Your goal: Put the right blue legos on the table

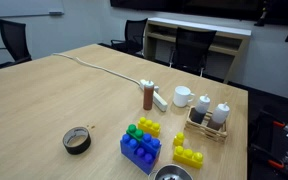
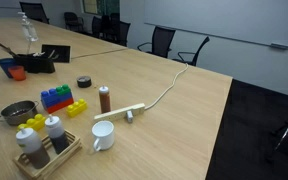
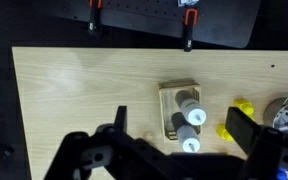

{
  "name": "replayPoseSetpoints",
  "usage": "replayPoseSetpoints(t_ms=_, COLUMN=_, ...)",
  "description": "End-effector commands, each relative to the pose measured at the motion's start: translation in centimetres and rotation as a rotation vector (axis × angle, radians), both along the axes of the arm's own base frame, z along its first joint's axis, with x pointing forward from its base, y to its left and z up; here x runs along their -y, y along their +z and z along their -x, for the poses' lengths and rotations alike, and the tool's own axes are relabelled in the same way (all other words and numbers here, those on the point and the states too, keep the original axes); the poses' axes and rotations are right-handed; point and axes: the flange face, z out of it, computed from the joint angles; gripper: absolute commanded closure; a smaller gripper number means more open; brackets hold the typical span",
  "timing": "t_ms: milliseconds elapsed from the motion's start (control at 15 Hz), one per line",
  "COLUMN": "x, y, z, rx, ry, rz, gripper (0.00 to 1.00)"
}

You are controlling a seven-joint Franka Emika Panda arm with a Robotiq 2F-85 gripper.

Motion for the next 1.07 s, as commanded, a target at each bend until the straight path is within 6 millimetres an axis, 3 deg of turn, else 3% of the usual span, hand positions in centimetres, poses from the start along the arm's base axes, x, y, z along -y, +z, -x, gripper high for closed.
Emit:
replayPoseSetpoints(t_ms=0, x=0.0, y=0.1, z=0.0, rx=-0.001, ry=0.000, rz=0.000, gripper=0.00)
replayPoseSetpoints(t_ms=133, x=-0.5, y=0.2, z=-0.4, rx=0.003, ry=0.012, rz=0.010, gripper=0.00)
replayPoseSetpoints(t_ms=333, x=-2.8, y=0.1, z=-1.7, rx=0.031, ry=0.093, rz=0.016, gripper=0.00)
replayPoseSetpoints(t_ms=867, x=-12.0, y=-3.6, z=-6.2, rx=0.158, ry=0.284, rz=0.091, gripper=0.00)
replayPoseSetpoints(t_ms=933, x=-12.8, y=-3.9, z=-6.7, rx=0.159, ry=0.290, rz=0.080, gripper=0.00)
replayPoseSetpoints(t_ms=1000, x=-11.9, y=-3.8, z=-5.5, rx=0.157, ry=0.281, rz=0.072, gripper=0.00)
